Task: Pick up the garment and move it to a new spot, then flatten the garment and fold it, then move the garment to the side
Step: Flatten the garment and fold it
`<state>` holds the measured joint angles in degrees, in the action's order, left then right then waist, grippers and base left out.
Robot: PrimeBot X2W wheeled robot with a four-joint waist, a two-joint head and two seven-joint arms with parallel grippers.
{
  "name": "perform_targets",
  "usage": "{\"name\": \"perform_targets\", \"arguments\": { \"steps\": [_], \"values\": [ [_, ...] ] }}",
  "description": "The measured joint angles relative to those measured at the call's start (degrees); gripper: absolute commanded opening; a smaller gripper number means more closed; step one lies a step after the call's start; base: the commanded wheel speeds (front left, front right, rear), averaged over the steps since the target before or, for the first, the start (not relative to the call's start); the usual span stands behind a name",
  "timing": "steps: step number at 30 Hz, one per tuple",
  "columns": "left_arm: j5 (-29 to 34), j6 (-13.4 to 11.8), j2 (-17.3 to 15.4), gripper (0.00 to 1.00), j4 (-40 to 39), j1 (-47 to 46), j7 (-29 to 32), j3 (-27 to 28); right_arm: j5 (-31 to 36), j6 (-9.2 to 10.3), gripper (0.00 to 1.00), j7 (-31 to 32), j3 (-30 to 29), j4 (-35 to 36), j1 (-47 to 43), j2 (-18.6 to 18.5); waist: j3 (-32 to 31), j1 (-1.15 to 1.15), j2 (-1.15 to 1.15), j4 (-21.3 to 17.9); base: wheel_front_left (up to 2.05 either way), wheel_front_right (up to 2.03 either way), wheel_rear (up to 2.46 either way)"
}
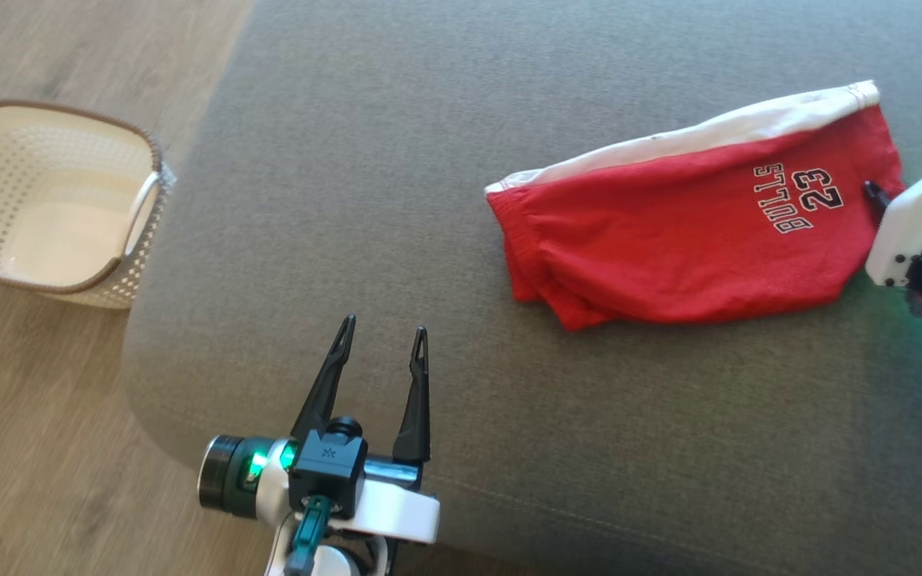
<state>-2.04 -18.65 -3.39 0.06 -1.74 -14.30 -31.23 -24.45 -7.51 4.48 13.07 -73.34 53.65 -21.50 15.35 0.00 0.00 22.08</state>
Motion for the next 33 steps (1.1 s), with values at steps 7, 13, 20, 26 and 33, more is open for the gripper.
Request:
{"name": "perform_targets", "arguments": {
  "steps": [7, 13, 20, 26, 33],
  "values": [
    [0.0, 0.1, -0.1, 1.0, 0.3, -1.0, 0.0, 0.4, -2.2, -0.01, 0.0, -2.7, -0.4, -0.2, -0.1, 1.5, -0.6, 0.0, 0.0, -3.2, 0.0, 0.0, 0.0],
    [0.5, 0.0, -0.3, 1.0, 0.4, -0.9, 0.0, 0.7, -3.4, -0.01, 0.0, -4.6, -0.5, -0.3, -0.1, 0.8, -1.8, 0.0, 0.0, -7.5, 0.0, 0.0, 0.0],
    [0.5, 0.1, -0.4, 1.0, 0.7, -0.9, 0.0, 0.7, -3.4, -0.01, 0.0, -5.6, 1.2, 0.3, 0.0, -3.0, -3.4, 0.0, 0.0, -12.7, 0.0, 0.0, 0.0],
    [0.5, 0.5, -0.3, 1.0, 1.4, -0.9, 0.0, 0.7, -3.3, 0.0, 0.0, -6.0, 3.2, 1.7, 0.6, -3.8, -4.7, 0.0, 0.0, -14.7, 0.0, 0.0, 0.0],
    [0.2, 1.1, -0.2, 1.0, 2.4, -0.8, 0.0, 0.6, -3.4, 0.0, 0.0, -6.0, 7.7, 5.4, 1.2, -2.4, -6.6, 0.0, 0.0, -15.1, 0.0, 0.0, 0.0]
  ]
}}
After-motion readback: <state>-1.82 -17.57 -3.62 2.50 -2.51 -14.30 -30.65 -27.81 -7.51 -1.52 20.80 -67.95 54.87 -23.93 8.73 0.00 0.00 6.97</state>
